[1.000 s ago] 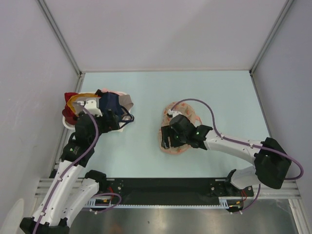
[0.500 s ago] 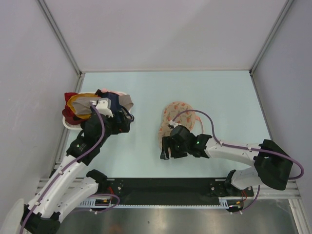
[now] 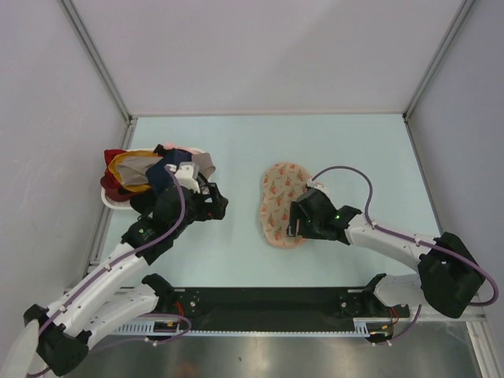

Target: Unzip the laundry bag and remove the bra

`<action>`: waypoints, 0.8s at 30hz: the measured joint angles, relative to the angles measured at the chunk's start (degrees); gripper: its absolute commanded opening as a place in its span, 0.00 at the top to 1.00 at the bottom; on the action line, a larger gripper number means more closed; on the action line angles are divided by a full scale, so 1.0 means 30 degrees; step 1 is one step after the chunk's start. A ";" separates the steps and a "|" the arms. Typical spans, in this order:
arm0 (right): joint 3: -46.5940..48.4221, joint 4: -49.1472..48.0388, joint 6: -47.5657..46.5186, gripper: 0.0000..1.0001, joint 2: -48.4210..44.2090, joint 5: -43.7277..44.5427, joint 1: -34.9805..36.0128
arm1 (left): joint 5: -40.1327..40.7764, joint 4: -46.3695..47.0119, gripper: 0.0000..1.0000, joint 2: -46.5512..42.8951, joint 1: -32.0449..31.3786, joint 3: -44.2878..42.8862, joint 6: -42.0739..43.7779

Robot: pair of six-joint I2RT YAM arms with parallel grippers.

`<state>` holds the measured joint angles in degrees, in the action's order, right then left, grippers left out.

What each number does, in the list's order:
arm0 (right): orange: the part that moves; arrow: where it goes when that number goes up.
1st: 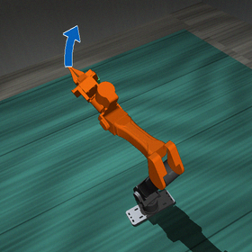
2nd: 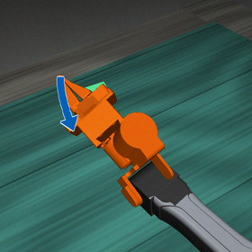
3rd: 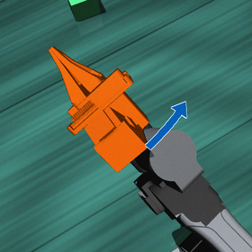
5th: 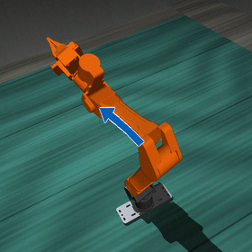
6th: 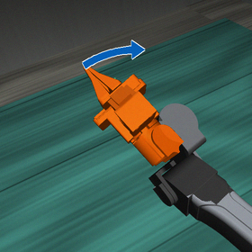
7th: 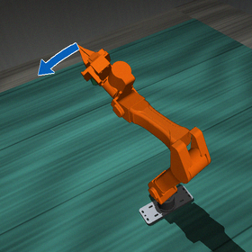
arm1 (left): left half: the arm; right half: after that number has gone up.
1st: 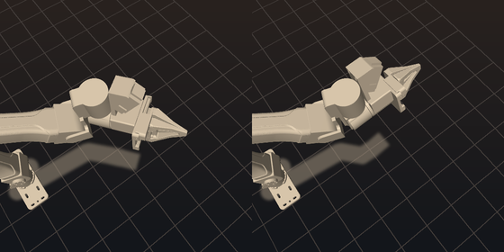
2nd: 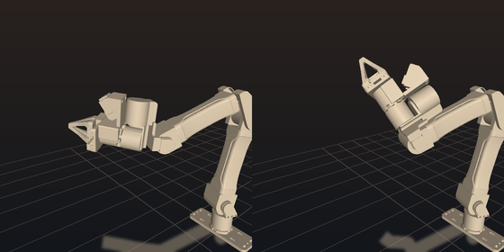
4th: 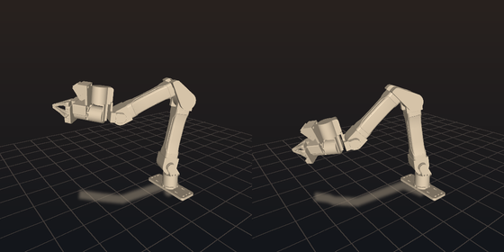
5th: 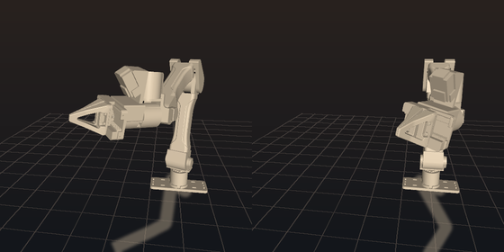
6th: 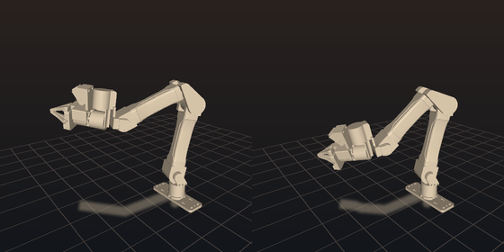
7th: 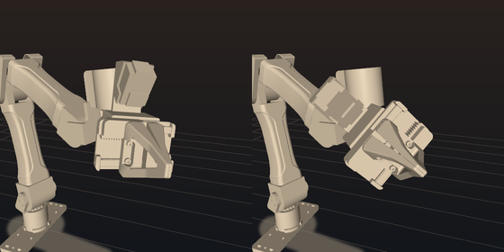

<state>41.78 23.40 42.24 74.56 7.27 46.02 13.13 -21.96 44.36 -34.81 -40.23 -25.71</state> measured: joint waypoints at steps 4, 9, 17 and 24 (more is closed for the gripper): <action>-0.0219 0.0036 -0.0831 0.22 -0.0277 0.0648 -0.1749 | 0.0000 0.0933 0.00 0.1173 -0.1180 0.0342 -0.0474; -0.0211 0.0073 -0.1945 0.22 -0.0313 0.1035 -0.3038 | -0.0517 0.2900 0.00 0.3446 -0.2186 0.0758 -0.0962; -0.0175 0.0699 -0.2433 0.23 -0.1872 0.0903 -0.3330 | -0.1137 0.5989 0.07 0.7628 -0.2390 0.1020 -0.0969; -0.0182 0.0831 -0.1945 0.22 -0.3461 -0.0007 -0.3330 | -0.2841 0.7941 0.24 1.1621 -0.2397 0.0583 -0.0940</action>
<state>41.23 25.89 36.40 64.18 7.25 36.03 4.60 1.87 79.22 -42.00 -38.48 -28.53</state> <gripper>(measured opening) 0.775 0.808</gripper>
